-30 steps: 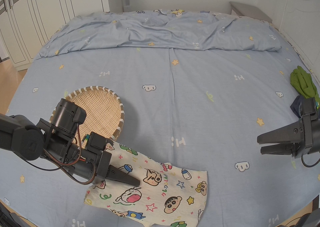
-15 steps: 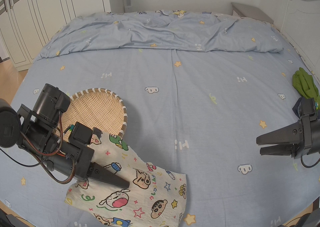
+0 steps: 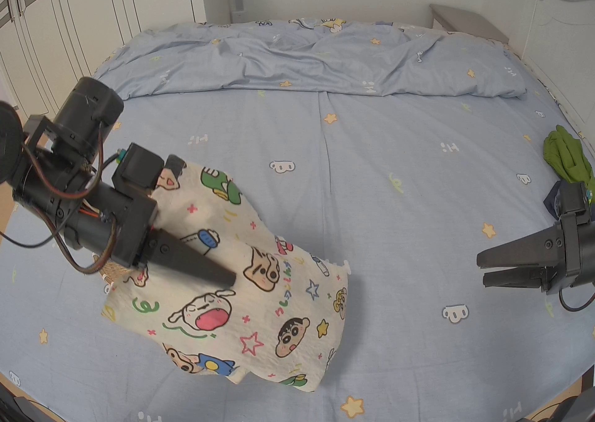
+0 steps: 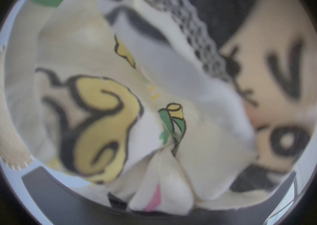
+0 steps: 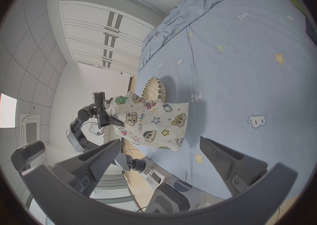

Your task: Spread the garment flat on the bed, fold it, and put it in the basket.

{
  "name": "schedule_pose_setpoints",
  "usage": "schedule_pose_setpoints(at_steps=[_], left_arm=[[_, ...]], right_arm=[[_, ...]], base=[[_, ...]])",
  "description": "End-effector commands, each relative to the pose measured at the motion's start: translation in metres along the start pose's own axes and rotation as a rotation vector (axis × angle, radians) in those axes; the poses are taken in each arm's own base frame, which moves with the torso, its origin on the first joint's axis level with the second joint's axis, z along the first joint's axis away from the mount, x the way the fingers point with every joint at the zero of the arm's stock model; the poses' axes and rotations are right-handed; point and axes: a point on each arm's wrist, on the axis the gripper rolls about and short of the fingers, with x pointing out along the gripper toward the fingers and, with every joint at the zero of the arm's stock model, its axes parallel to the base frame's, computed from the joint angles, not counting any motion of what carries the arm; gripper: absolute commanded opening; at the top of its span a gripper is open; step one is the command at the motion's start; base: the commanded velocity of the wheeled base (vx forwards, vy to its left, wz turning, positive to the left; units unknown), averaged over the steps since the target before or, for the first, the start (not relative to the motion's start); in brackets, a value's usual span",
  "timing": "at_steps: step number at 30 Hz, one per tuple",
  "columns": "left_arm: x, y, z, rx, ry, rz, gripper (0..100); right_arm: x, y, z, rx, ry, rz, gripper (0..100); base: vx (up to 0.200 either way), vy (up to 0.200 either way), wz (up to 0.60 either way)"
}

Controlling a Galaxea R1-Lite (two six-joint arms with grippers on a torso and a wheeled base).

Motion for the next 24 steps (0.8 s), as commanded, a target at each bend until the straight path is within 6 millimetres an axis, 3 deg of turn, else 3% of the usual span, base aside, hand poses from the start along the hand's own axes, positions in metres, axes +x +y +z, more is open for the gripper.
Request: schedule_pose_setpoints(at_steps=[1, 6, 13, 14, 24], left_arm=[[-0.013, 0.002, 0.03, 0.081, -0.018, 0.027, 0], [-0.043, -0.002, 0.043, 0.141, -0.098, 0.075, 0], [-0.071, -0.007, 0.04, 0.203, -0.183, 0.133, 0], [-0.081, -0.011, 0.038, 0.247, -0.22, 0.158, 0], [-0.117, -0.001, 0.045, 0.321, -0.378, 0.273, 0]], right_arm=[[-0.001, 0.001, 0.0, -0.005, -0.009, 0.004, 100], [-0.004, 0.002, 0.0, -0.018, -0.041, -0.007, 100], [0.0, -0.001, -0.002, -0.039, -0.071, 0.0, 100], [0.001, -0.003, -0.003, -0.051, -0.086, 0.01, 100], [0.0, -0.006, -0.007, -0.091, -0.14, 0.041, 100]], base=[[0.0, 0.0, 0.0], [0.0, 0.0, 0.0], [0.0, 0.0, 0.0], [0.0, 0.0, 0.0], [0.0, 0.0, 0.0]])
